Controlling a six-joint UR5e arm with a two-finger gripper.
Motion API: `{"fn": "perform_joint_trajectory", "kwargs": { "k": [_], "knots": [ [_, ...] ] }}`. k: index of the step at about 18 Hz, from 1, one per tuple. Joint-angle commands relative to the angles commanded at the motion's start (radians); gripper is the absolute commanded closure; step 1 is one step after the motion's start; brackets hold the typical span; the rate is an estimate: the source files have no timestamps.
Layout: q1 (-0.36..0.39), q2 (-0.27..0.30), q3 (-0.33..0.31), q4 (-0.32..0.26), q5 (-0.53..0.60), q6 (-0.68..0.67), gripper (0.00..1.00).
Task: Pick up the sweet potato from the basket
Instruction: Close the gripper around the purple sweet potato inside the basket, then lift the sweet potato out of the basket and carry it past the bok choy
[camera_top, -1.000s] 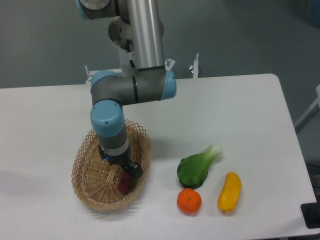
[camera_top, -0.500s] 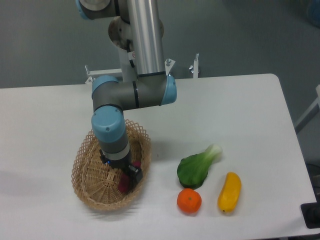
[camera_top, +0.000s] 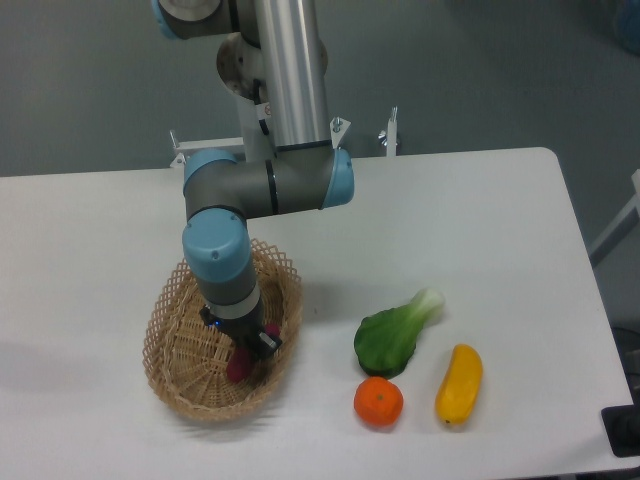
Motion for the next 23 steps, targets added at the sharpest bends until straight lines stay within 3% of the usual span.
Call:
{"fn": "perform_joint_trajectory", "kwargs": {
  "k": [6, 9, 13, 18, 23],
  "knots": [
    [0.018, 0.06, 0.018, -0.008, -0.011, 0.049, 0.84],
    [0.043, 0.087, 0.064, -0.021, -0.024, 0.054, 0.84],
    [0.119, 0.135, 0.11, -0.043, -0.08, 0.07, 0.84],
    [0.267, 0.208, 0.153, -0.184, -0.143, 0.227, 0.84],
    [0.403, 0.244, 0.178, -0.293, -0.158, 0.408, 0.84]
  ]
}}
